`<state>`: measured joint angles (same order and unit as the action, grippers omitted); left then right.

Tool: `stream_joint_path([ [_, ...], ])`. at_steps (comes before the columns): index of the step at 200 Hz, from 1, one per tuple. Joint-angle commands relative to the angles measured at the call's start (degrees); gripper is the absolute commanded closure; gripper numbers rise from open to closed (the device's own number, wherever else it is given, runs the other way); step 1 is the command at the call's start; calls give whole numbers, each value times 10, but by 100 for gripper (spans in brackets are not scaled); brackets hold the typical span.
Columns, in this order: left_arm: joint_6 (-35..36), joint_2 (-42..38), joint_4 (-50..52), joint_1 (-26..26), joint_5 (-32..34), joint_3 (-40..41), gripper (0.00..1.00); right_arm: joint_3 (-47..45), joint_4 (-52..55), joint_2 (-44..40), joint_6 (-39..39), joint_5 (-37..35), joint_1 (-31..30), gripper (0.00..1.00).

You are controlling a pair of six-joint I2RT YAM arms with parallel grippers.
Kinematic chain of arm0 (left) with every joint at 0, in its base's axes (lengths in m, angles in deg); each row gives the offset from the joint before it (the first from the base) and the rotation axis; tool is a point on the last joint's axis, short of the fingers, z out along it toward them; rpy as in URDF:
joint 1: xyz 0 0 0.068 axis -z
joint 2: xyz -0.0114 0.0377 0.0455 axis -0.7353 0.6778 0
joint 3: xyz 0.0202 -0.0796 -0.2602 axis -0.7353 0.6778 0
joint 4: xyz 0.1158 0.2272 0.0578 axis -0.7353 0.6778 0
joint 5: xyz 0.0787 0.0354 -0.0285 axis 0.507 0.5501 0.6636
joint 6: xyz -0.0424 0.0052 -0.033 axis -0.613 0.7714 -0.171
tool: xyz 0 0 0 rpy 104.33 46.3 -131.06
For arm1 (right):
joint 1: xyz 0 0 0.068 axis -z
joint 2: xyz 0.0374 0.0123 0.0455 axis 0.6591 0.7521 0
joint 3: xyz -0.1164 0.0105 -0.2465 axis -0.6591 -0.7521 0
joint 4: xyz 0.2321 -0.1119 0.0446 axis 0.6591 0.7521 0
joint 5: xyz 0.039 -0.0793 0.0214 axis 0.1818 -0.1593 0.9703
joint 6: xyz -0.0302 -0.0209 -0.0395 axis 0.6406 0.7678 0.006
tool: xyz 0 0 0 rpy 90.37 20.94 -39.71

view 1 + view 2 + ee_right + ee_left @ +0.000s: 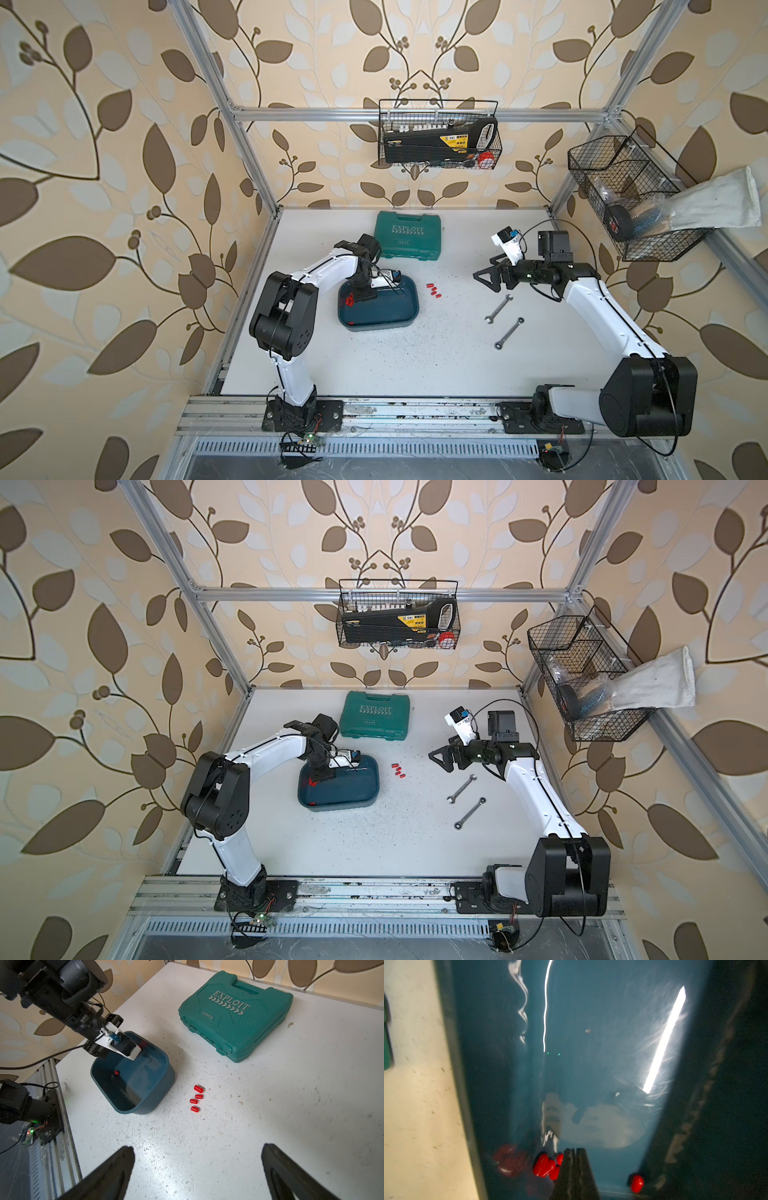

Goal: Take the screw protection sleeves out of the storage box
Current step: Pick up the screw protection sleeve from the storage box, then place the screw protection sleeve at the center of the board.

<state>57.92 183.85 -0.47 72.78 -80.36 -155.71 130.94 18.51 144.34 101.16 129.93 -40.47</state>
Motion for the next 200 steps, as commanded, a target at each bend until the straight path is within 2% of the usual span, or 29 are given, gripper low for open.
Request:
stream_joint_path([
  [1, -61, -45, 53, -2, -119, -62, 100, -4, 7, 7, 7, 2, -3, 1],
  [26, -105, -51, 57, 12, -191, -104, 100, -3, 7, 9, 8, 0, -3, 1],
  [64, -161, -15, 24, 48, -252, -163, 100, -3, 5, 3, 8, -13, -2, 1],
  [130, -204, 136, 4, 98, -262, -284, 100, -7, -8, -6, -13, -35, 33, 1],
  [200, -231, 242, -10, 118, -255, -337, 100, -8, -10, -7, -14, -35, 37, 1],
])
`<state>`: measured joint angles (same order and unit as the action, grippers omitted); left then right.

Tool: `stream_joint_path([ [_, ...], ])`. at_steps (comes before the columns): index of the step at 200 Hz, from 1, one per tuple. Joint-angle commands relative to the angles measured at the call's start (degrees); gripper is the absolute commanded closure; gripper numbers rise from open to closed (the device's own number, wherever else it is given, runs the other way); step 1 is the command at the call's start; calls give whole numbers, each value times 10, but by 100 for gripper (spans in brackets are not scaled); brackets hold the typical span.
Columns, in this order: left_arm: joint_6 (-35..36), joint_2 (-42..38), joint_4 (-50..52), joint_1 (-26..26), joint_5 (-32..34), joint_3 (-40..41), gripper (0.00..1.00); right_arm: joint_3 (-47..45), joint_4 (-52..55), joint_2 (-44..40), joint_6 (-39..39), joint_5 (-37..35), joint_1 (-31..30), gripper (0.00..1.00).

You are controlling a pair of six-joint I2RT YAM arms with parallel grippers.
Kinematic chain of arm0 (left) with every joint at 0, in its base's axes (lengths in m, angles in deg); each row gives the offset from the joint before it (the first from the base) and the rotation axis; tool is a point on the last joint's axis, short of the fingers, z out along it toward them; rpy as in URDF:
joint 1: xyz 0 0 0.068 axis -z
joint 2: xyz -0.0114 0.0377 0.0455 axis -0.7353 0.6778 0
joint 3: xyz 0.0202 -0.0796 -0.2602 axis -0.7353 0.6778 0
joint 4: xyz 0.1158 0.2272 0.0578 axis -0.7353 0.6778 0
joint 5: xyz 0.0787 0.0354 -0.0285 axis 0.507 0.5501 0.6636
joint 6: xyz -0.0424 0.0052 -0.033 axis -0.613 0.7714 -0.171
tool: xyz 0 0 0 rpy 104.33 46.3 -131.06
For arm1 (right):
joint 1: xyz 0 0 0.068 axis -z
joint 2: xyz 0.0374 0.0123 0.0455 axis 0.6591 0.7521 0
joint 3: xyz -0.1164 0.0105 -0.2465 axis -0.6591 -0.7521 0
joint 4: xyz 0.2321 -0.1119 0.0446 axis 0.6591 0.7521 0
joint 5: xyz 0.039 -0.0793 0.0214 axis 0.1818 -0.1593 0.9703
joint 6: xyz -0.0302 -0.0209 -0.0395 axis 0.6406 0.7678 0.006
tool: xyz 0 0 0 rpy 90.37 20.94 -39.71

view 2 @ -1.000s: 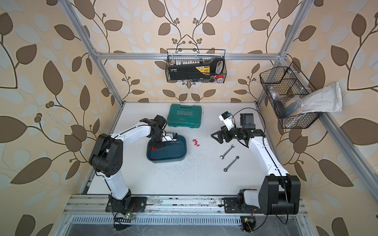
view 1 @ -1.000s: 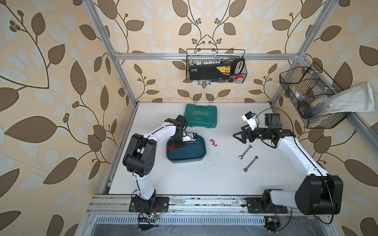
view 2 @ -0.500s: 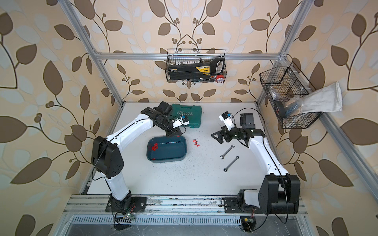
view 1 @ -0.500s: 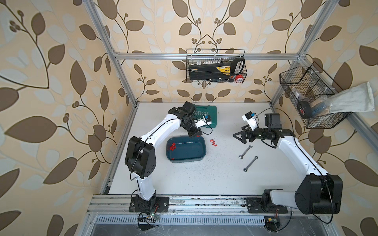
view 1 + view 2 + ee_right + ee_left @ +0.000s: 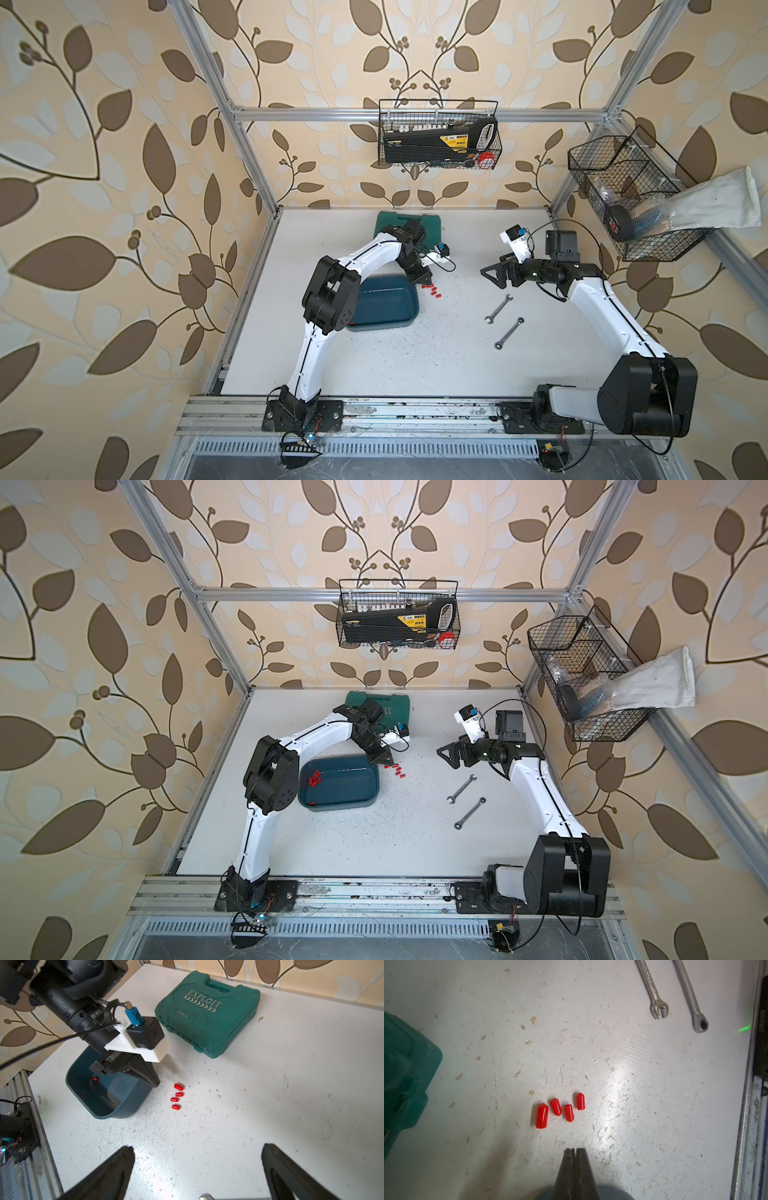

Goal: Take the screw protection sleeves out of the storage box
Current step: Place the screw protection sleeve at the center of the board.

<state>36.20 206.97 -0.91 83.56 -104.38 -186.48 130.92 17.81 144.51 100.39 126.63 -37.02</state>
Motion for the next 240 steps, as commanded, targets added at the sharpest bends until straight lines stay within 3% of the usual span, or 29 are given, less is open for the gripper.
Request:
stream_joint_path([
  [1, -14, 12, -6, 10, -14, -30, 100, -8, -3, -9, -7, -2, 3, 1],
  [29, -13, 37, -4, 17, 2, -44, 100, -8, -3, -9, -8, 3, 4, 1],
  [136, -10, 75, 5, 25, 33, -78, 81, -8, -3, -10, -8, 10, 4, 1],
  [181, -4, 15, 14, 24, 37, -57, 77, -9, -3, -9, -7, 13, 5, 1],
  [240, 26, -108, 48, 6, 33, 45, 70, -10, -1, -10, -6, 38, 5, 1],
])
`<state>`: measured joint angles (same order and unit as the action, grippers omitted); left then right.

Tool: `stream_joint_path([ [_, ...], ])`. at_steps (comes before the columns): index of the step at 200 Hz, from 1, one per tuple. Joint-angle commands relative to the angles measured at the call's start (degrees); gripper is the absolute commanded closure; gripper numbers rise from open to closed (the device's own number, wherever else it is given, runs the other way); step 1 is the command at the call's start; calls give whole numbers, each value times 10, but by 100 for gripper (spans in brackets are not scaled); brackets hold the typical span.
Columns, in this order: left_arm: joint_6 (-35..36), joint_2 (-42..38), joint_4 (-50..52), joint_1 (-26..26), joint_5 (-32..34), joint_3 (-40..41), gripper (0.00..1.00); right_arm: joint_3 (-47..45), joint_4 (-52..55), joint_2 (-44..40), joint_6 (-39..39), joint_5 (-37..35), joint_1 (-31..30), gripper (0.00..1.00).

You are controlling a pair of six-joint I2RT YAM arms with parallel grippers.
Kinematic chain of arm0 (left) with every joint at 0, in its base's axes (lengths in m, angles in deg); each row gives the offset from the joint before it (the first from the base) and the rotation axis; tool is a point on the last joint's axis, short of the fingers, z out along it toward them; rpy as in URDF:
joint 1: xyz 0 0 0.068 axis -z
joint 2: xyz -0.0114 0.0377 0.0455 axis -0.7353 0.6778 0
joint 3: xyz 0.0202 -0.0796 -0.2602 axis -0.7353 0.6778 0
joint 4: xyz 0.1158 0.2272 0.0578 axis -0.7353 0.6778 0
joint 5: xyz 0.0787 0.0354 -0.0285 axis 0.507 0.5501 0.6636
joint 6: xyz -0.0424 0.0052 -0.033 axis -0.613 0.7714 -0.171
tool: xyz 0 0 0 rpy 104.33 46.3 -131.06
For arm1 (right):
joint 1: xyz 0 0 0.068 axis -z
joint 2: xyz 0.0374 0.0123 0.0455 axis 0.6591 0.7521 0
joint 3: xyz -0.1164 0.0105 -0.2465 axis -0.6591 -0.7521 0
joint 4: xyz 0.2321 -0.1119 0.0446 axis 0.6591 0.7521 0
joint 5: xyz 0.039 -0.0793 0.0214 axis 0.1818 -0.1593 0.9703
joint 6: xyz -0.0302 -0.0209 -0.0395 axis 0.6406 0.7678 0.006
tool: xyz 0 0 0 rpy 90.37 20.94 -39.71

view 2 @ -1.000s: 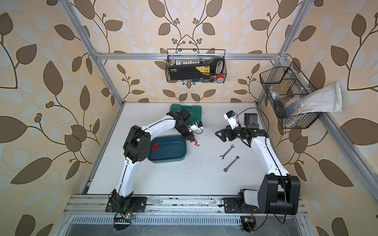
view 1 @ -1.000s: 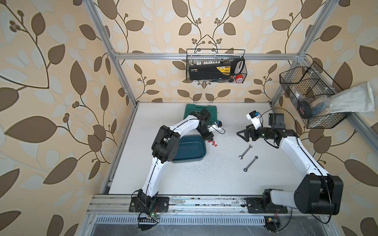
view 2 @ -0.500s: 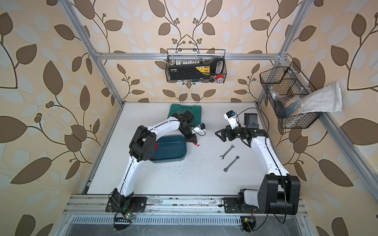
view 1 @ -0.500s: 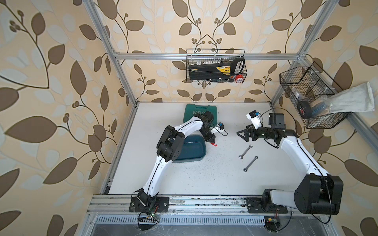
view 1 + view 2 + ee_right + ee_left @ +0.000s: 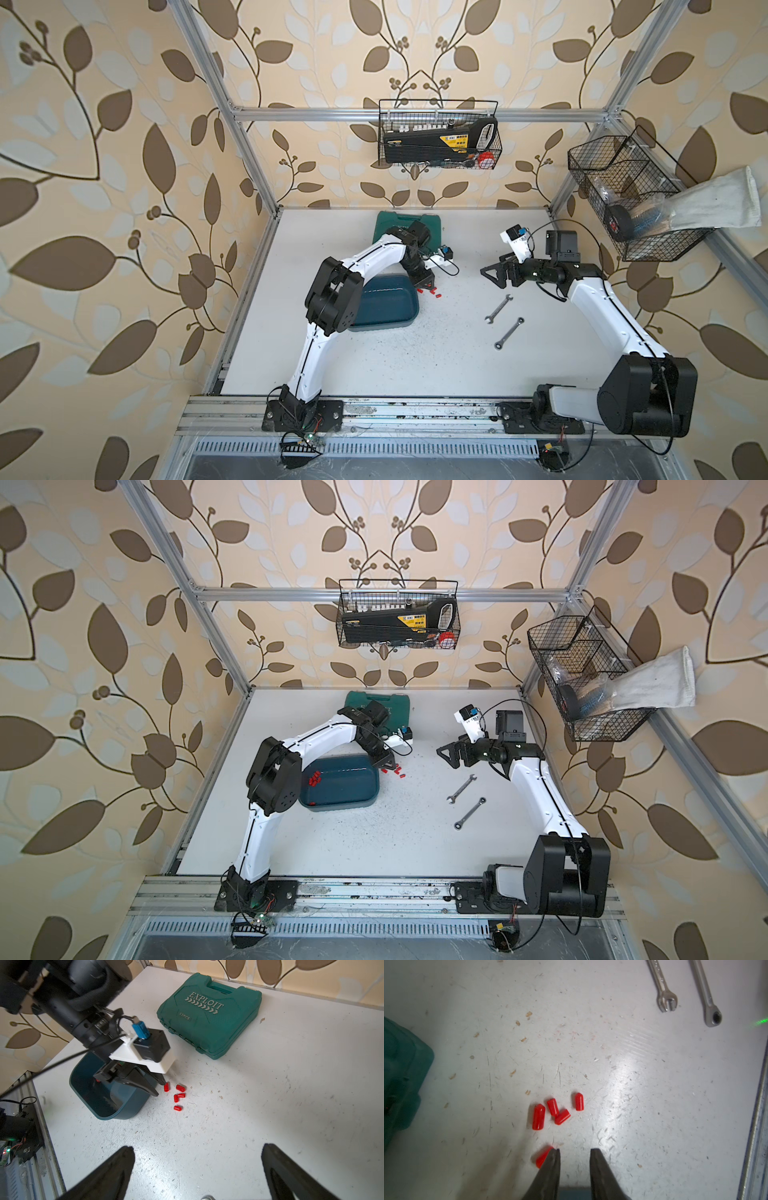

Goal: Take the screw protection sleeves out of the storage box
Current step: Place the screw protection sleeve at the center of the board, then pick up the screw protection sleeve from the storage box.

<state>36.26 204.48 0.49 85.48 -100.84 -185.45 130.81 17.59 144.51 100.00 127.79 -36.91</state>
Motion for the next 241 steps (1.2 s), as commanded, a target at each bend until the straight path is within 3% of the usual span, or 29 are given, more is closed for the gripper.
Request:
stream_joint_path([
  [1, 26, -86, 35, -14, -2, 38, 69, -9, 1, -10, -2, 27, 3, 1],
  [53, 70, -225, 82, -86, 47, 177, 65, -6, 10, -9, 14, 48, -21, 1],
  [103, 123, -329, 64, -151, 195, 322, 59, -4, 14, -6, 20, 44, -23, 1],
  [135, 80, -322, 23, -152, 248, 358, 57, -3, 14, -5, 22, 39, -23, 1],
  [183, 12, -270, -25, -153, 274, 366, 61, -5, 16, -10, 20, 37, -22, 1],
  [241, -17, -232, -45, -153, 284, 363, 69, -7, 14, -13, 22, 37, -22, 1],
])
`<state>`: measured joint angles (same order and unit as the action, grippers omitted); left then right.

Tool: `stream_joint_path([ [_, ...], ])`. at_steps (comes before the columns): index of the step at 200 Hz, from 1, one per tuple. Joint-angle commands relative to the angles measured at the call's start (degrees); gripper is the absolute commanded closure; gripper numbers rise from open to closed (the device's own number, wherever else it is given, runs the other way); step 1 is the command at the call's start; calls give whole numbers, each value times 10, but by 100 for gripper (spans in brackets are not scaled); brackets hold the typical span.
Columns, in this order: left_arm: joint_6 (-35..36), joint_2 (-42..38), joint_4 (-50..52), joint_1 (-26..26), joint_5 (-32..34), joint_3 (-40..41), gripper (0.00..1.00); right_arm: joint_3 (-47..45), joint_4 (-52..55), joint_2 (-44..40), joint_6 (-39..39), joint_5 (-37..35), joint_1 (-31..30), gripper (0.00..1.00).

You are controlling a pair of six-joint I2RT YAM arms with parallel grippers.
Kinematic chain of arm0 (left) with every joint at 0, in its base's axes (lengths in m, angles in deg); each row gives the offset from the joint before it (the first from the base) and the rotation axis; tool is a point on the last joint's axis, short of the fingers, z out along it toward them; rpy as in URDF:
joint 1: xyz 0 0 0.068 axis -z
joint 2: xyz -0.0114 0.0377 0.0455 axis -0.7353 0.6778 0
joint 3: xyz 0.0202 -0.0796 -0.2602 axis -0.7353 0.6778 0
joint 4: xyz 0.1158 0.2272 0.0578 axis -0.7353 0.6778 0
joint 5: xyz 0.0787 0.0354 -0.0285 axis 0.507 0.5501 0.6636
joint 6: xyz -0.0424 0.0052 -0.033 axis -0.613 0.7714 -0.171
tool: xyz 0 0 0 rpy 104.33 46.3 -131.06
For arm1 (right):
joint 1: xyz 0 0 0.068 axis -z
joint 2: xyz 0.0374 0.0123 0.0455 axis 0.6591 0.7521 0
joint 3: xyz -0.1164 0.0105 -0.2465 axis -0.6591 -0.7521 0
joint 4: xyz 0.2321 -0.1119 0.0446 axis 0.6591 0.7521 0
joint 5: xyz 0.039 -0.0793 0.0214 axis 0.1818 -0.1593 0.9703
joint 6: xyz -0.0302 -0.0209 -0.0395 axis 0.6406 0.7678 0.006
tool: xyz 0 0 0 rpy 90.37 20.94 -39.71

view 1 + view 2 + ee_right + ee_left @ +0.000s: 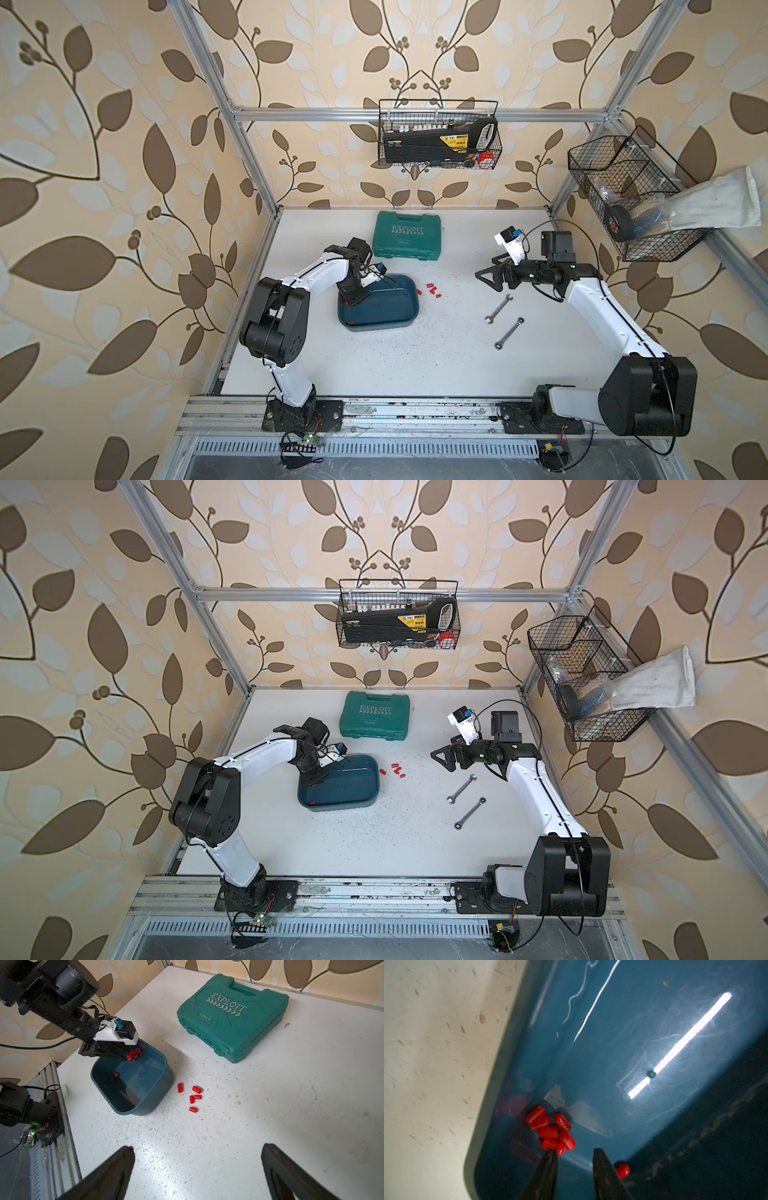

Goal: Take the screw protection sleeves out of the storage box
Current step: Pick up the screw protection sleeve from the storage box.

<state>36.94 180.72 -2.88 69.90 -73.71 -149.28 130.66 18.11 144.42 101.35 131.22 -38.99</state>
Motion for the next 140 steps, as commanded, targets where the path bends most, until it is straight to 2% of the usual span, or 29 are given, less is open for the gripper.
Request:
stream_joint_path([
  [1, -23, 6, -11, 3, 12, 2, 69, -6, 9, -12, 9, 2, -1, 1],
  [81, -24, 33, -22, 2, 20, 7, 71, -7, 9, -12, 9, 2, -1, 1],
  [140, -22, 46, -37, 3, 17, 14, 77, -7, 9, -11, 10, 3, -1, 1],
])
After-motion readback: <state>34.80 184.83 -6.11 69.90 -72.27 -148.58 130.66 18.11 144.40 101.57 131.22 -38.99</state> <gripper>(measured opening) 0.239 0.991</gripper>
